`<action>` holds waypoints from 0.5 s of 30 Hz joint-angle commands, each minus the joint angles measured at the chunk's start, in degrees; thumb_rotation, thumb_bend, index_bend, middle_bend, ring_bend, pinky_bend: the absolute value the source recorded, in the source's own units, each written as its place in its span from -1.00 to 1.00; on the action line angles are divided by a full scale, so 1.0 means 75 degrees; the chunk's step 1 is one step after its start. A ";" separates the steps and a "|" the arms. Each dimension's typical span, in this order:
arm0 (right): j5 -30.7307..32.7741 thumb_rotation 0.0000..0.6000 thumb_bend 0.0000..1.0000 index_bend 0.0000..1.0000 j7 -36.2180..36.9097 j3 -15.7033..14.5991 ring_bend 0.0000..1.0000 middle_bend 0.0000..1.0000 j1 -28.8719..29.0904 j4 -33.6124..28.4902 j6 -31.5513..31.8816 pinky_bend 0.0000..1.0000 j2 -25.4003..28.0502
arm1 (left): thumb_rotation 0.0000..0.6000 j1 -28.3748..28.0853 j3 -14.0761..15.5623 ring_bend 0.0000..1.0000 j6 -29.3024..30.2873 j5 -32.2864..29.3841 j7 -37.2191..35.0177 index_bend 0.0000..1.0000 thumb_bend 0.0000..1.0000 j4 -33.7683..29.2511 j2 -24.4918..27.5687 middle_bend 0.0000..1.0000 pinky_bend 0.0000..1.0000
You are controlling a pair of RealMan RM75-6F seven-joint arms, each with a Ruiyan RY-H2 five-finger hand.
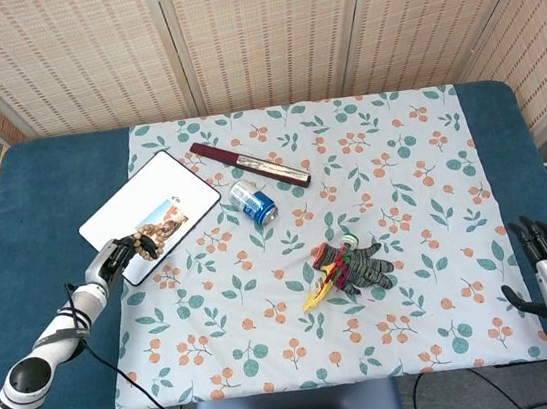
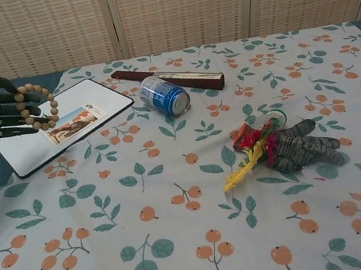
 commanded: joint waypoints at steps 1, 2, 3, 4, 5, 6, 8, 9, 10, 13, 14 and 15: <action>-0.0020 0.74 -0.61 -1.00 0.0000 -0.0002 -1.00 -1.00 -0.0009 -0.0010 0.0026 -1.00 0.0011 | -0.30 -0.0032 0.0056 -0.47 0.0023 0.0131 -0.0160 0.05 0.39 -0.0014 0.0021 0.18 -0.99; -0.0029 0.74 -0.61 -1.00 0.0011 -0.0006 -1.00 -1.00 -0.0012 -0.0009 0.0030 -1.00 0.0015 | -0.30 -0.0052 0.0087 -0.47 0.0026 0.0186 -0.0223 0.05 0.39 -0.0004 0.0028 0.18 -0.99; -0.0036 0.74 -0.61 -1.00 0.0022 -0.0006 -1.00 -1.00 -0.0016 -0.0011 0.0039 -1.00 0.0018 | -0.29 -0.0068 0.0116 -0.47 0.0032 0.0217 -0.0271 0.05 0.39 0.0008 0.0035 0.18 -0.99; -0.0040 0.74 -0.61 -1.00 0.0017 -0.0001 -1.00 -1.00 -0.0022 -0.0005 0.0061 -1.00 0.0019 | -0.28 -0.0093 0.0161 -0.47 0.0038 0.0258 -0.0328 0.05 0.40 0.0020 0.0047 0.18 -0.99; -0.0041 0.74 -0.61 -1.00 0.0015 0.0003 -1.00 -1.00 -0.0027 -0.0001 0.0076 -1.00 0.0019 | -0.26 -0.0110 0.0198 -0.47 0.0024 0.0290 -0.0367 0.05 0.44 0.0024 0.0062 0.18 -0.99; -0.0042 0.74 -0.61 -1.00 0.0023 0.0006 -1.00 -1.00 -0.0031 -0.0001 0.0087 -1.00 0.0018 | -0.24 -0.0131 0.0238 -0.47 -0.0009 0.0313 -0.0411 0.05 0.47 0.0030 0.0083 0.18 -0.99; -0.0042 0.74 -0.61 -1.00 0.0027 0.0010 -1.00 -1.00 -0.0037 0.0006 0.0101 -1.00 0.0017 | -0.06 -0.0174 0.0298 -0.47 -0.0094 0.0323 -0.0552 0.05 0.63 0.0044 0.0126 0.18 -0.99; -0.0042 0.74 -0.61 -1.00 0.0032 0.0012 -1.00 -1.00 -0.0038 0.0006 0.0104 -1.00 0.0017 | 0.00 -0.0199 0.0327 -0.47 -0.0121 0.0328 -0.0604 0.05 0.69 0.0056 0.0144 0.18 -0.99; -0.0045 0.74 -0.61 -1.00 0.0037 0.0013 -1.00 -1.00 -0.0040 0.0007 0.0110 -1.00 0.0017 | 0.11 -0.0226 0.0357 -0.47 -0.0141 0.0343 -0.0643 0.05 0.78 0.0064 0.0163 0.18 -0.99; -0.0051 0.74 -0.61 -1.00 0.0040 0.0020 -1.00 -1.00 -0.0052 0.0014 0.0145 -1.00 0.0016 | 0.35 -0.0298 0.0446 -0.47 -0.0119 0.0427 -0.0739 0.05 0.98 0.0068 0.0213 0.18 -0.99; -0.0052 0.74 -0.61 -1.00 0.0038 0.0024 -1.00 -1.00 -0.0055 0.0018 0.0155 -1.00 0.0012 | 0.52 -0.0320 0.0474 -0.46 -0.0088 0.0463 -0.0774 0.05 1.00 0.0052 0.0230 0.19 -1.00; -0.0052 0.74 -0.61 -1.00 0.0041 0.0025 -1.00 -1.00 -0.0055 0.0021 0.0155 -1.00 0.0008 | 0.64 -0.0335 0.0496 -0.46 -0.0079 0.0490 -0.0799 0.05 1.00 0.0033 0.0250 0.19 -1.00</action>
